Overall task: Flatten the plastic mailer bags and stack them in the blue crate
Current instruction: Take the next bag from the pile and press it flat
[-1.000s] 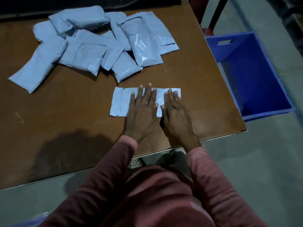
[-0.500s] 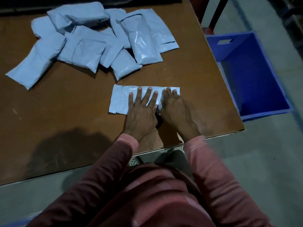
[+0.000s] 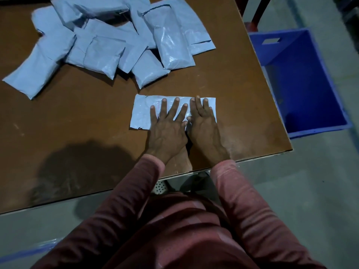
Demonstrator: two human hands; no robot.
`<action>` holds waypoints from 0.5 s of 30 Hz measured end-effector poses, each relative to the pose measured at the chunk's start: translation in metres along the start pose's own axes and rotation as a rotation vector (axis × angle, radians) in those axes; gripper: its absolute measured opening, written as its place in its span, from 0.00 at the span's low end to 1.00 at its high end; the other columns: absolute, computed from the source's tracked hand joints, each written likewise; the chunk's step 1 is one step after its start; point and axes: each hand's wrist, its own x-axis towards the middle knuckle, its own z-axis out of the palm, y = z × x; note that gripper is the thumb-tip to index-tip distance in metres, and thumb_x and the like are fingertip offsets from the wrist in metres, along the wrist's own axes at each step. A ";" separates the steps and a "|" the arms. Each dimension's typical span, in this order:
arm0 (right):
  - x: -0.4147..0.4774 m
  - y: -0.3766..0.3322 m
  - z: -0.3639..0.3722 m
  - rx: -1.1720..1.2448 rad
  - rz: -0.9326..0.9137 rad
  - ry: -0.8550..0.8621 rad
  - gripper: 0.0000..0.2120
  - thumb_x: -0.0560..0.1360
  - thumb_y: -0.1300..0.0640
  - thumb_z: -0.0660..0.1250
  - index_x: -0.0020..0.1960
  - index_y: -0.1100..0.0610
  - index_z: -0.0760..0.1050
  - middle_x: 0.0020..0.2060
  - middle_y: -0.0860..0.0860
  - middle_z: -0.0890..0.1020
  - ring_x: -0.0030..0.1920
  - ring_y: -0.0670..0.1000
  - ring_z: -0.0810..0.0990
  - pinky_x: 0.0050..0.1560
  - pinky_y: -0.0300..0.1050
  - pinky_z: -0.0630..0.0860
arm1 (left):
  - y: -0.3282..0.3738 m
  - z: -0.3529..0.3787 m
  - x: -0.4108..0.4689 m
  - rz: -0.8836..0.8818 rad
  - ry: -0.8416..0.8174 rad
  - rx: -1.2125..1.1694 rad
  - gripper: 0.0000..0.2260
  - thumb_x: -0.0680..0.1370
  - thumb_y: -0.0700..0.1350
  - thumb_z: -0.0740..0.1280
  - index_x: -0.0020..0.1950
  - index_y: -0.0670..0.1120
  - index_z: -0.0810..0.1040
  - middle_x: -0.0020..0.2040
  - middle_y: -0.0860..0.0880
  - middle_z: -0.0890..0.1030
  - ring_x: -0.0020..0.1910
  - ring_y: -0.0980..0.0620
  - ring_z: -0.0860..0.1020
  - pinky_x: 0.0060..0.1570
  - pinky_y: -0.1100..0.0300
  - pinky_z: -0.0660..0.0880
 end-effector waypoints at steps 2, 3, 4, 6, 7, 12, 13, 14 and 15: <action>0.001 0.001 -0.001 -0.018 -0.007 -0.010 0.29 0.84 0.61 0.58 0.82 0.63 0.53 0.82 0.59 0.54 0.82 0.61 0.49 0.82 0.56 0.48 | -0.001 -0.013 0.004 0.003 -0.034 -0.027 0.25 0.87 0.55 0.51 0.85 0.53 0.54 0.85 0.47 0.52 0.84 0.40 0.48 0.81 0.38 0.45; 0.001 0.001 -0.001 -0.025 -0.021 -0.007 0.29 0.84 0.61 0.58 0.82 0.63 0.53 0.82 0.60 0.55 0.82 0.61 0.49 0.82 0.57 0.50 | -0.004 -0.020 0.004 -0.012 -0.040 -0.050 0.25 0.87 0.55 0.52 0.85 0.53 0.55 0.85 0.46 0.53 0.84 0.41 0.50 0.81 0.40 0.47; 0.000 0.002 -0.001 -0.031 -0.028 -0.003 0.29 0.84 0.61 0.58 0.82 0.63 0.53 0.81 0.60 0.55 0.82 0.62 0.50 0.81 0.57 0.51 | -0.006 -0.025 0.003 -0.034 -0.028 -0.062 0.25 0.87 0.55 0.54 0.85 0.53 0.56 0.85 0.44 0.55 0.84 0.41 0.51 0.81 0.40 0.48; 0.000 0.001 -0.004 -0.058 -0.031 -0.017 0.29 0.84 0.59 0.58 0.82 0.63 0.53 0.82 0.61 0.55 0.82 0.62 0.50 0.81 0.57 0.50 | -0.013 -0.025 -0.006 -0.072 0.010 -0.046 0.25 0.87 0.55 0.54 0.84 0.55 0.57 0.85 0.45 0.56 0.84 0.40 0.51 0.80 0.36 0.49; -0.002 -0.001 -0.007 -0.078 -0.024 -0.033 0.30 0.84 0.58 0.58 0.82 0.63 0.51 0.82 0.61 0.53 0.82 0.62 0.49 0.81 0.56 0.48 | -0.017 -0.022 -0.011 -0.081 0.002 -0.035 0.25 0.87 0.56 0.53 0.84 0.56 0.56 0.85 0.46 0.54 0.84 0.40 0.50 0.79 0.33 0.48; -0.029 -0.021 -0.005 -0.086 0.059 -0.043 0.32 0.79 0.59 0.60 0.81 0.65 0.56 0.80 0.63 0.58 0.81 0.64 0.54 0.80 0.57 0.51 | -0.026 -0.006 -0.017 -0.069 -0.031 -0.058 0.25 0.87 0.57 0.51 0.84 0.58 0.53 0.86 0.49 0.50 0.84 0.42 0.46 0.78 0.31 0.47; -0.036 -0.023 -0.002 -0.073 0.065 -0.022 0.32 0.78 0.58 0.58 0.80 0.67 0.59 0.79 0.64 0.61 0.80 0.66 0.57 0.79 0.60 0.54 | -0.027 -0.005 -0.017 -0.059 -0.014 -0.045 0.25 0.87 0.57 0.50 0.84 0.58 0.53 0.85 0.49 0.51 0.84 0.42 0.47 0.78 0.31 0.48; -0.040 -0.023 0.002 -0.058 0.066 0.010 0.31 0.77 0.57 0.55 0.78 0.68 0.62 0.77 0.66 0.64 0.78 0.68 0.60 0.78 0.63 0.58 | -0.028 -0.002 -0.017 -0.045 0.011 -0.034 0.24 0.87 0.57 0.49 0.84 0.58 0.55 0.85 0.48 0.53 0.84 0.41 0.49 0.77 0.30 0.50; -0.041 -0.022 0.006 -0.053 0.061 0.045 0.32 0.75 0.56 0.53 0.76 0.69 0.65 0.76 0.67 0.67 0.77 0.70 0.63 0.76 0.65 0.60 | -0.029 0.001 -0.019 -0.035 0.020 -0.022 0.25 0.86 0.57 0.47 0.84 0.57 0.58 0.85 0.47 0.56 0.84 0.40 0.52 0.76 0.29 0.53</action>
